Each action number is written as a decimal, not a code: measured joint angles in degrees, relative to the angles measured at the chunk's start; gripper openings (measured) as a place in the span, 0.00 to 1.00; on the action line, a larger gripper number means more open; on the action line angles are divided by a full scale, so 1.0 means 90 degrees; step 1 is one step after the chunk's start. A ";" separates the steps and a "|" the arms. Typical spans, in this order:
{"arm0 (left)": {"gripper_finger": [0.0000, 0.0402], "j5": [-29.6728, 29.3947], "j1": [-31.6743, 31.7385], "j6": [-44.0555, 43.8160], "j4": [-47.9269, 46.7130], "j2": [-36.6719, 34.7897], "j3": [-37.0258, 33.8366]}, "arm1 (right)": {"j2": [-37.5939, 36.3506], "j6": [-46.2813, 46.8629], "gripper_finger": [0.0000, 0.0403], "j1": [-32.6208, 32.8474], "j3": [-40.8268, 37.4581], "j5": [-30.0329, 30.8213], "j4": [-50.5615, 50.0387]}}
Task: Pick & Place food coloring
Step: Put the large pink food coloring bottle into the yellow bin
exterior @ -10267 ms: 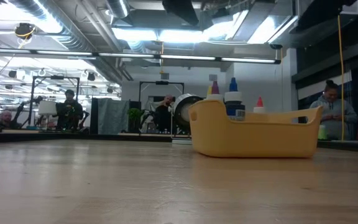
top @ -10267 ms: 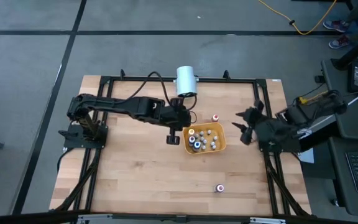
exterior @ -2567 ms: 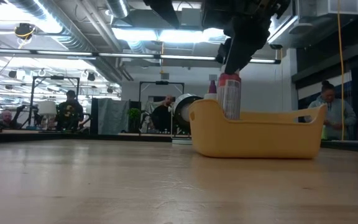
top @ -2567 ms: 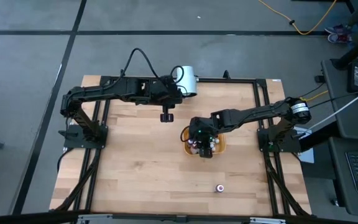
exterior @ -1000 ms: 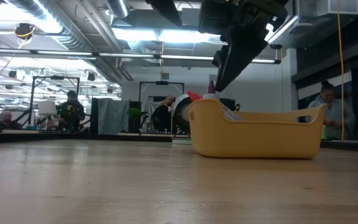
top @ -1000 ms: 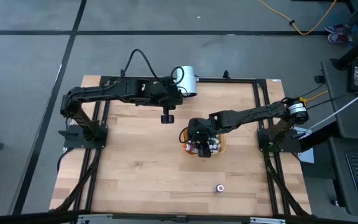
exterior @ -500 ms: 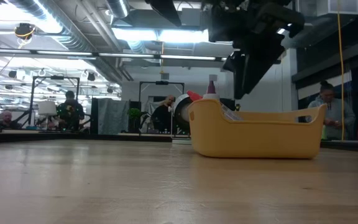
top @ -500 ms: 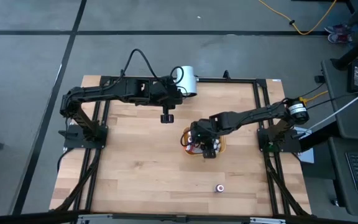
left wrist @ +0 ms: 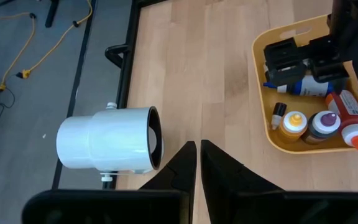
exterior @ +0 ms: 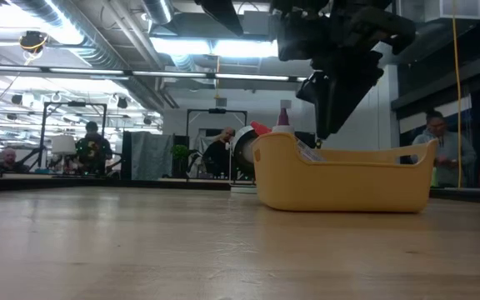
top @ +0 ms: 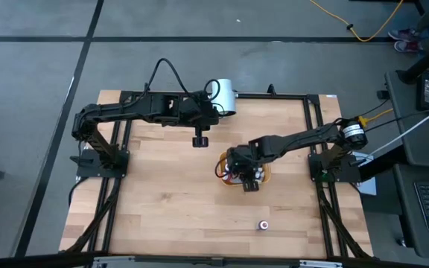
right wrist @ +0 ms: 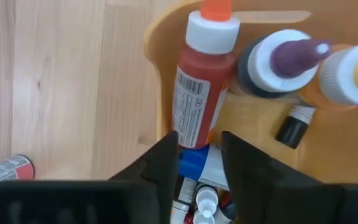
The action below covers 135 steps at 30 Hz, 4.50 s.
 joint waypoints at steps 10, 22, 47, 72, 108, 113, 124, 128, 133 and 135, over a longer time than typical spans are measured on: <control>0.05 -0.0005 0.0000 -0.0014 -0.0007 0.0000 0.0000 | -0.0041 0.0145 0.03 0.0108 0.0000 -0.0151 -0.0037; 0.05 -0.0291 0.0001 -0.0011 -0.0199 -0.0027 0.0000 | -0.1215 0.1096 0.01 0.1317 -0.0007 0.0541 -0.1190; 0.05 -0.0332 0.0019 -0.0004 -0.0168 -0.0027 0.0000 | -0.0745 0.3862 0.76 0.3360 -0.0007 0.0395 -0.0193; 0.05 -0.0150 0.0019 0.0074 -0.0143 -0.0027 0.0000 | 0.0072 0.4393 0.71 0.3673 -0.0750 0.0195 0.0836; 0.05 -0.0150 0.0012 -0.0021 -0.0145 -0.0027 0.0000 | -0.0882 0.3071 0.36 0.2987 -0.0809 0.0726 0.0312; 0.05 -0.0152 0.0012 -0.0021 -0.0144 -0.0027 0.0000 | -0.1603 0.2374 0.36 0.2196 -0.0806 0.1004 0.0240; 0.05 -0.0212 0.0012 -0.0164 -0.0143 -0.0027 0.0000 | -0.1756 0.0658 0.37 0.0240 -0.0806 0.0684 0.0101; 0.05 -0.0362 0.0012 -0.0255 -0.0138 -0.0027 0.0000 | -0.1739 0.0310 0.37 -0.0203 -0.0804 0.0654 0.0094; 0.05 -0.0476 0.0012 -0.0420 -0.0125 -0.0027 0.0000 | -0.1565 -0.0108 0.37 -0.0480 -0.0806 0.0339 0.0102; 0.05 -0.0484 0.0012 -0.0505 -0.0126 -0.0027 0.0000 | -0.1469 -0.0246 0.37 -0.0492 -0.0806 0.0178 0.0144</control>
